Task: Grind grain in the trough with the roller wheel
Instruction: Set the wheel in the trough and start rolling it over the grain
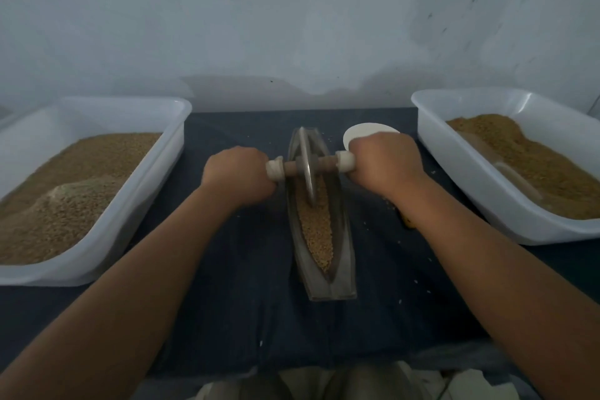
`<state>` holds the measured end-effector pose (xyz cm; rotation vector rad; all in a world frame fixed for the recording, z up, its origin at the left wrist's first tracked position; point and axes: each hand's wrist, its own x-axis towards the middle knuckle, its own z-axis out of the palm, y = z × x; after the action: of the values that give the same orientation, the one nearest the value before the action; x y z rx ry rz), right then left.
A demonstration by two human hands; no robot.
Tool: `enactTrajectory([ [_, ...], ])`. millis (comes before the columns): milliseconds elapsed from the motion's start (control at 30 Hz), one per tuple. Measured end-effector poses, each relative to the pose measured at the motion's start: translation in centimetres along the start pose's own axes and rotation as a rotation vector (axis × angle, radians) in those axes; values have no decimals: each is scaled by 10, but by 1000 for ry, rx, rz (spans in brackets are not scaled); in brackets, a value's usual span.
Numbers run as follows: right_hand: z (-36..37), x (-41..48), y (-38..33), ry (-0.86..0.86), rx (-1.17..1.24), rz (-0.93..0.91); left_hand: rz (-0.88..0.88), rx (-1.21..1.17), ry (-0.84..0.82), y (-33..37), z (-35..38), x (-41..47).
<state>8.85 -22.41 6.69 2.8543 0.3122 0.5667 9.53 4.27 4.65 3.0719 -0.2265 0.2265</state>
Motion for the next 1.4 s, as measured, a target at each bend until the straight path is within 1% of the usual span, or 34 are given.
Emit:
enactTrajectory([
  [67, -4, 7, -2, -28, 14, 4, 11, -45, -32, -2, 0, 5],
  [167, -11, -13, -3, -28, 61, -23, 46, -29, -49, -2, -1, -17],
  [300, -18, -63, 12, -208, 144, -66, 149, 98, 47, -1, -5, -60],
  [400, -20, -74, 22, -312, 223, -104, 205, 148, 98, -1, -11, -67],
  [467, -11, -65, 21, -281, 202, -88, 185, 146, 70, 2, -13, -56],
  [533, 4, -47, 16, -168, 140, -34, 143, 124, 50, 5, -12, -35],
  [633, 16, -13, 10, -14, 97, 26, 67, 95, 68, 5, -12, -3],
  [700, 14, 0, 7, 30, 79, 20, 52, 73, 45, 5, -14, 6],
  [800, 7, -10, 7, 3, 141, 5, 82, 48, 6, 3, -14, -7],
  [900, -3, -48, 13, -111, 159, -57, 161, 32, -51, -6, -10, -44],
  [967, -12, -71, 18, -146, 165, -115, 206, 47, -26, -11, -8, -64],
  [1033, -14, -76, 19, -168, 183, -124, 214, 70, 8, -11, -6, -66],
  [1100, -8, -63, 16, -205, 167, -70, 185, 102, 39, -5, -6, -55],
  [1200, 12, -30, 11, -165, 166, 51, 115, 148, 86, 6, -10, -19],
  [1300, 25, -12, 10, -116, 247, 112, 105, 151, 9, 12, -24, 14],
  [1400, 19, -22, 12, -181, 283, 112, 150, 147, -55, 14, -32, 13],
])
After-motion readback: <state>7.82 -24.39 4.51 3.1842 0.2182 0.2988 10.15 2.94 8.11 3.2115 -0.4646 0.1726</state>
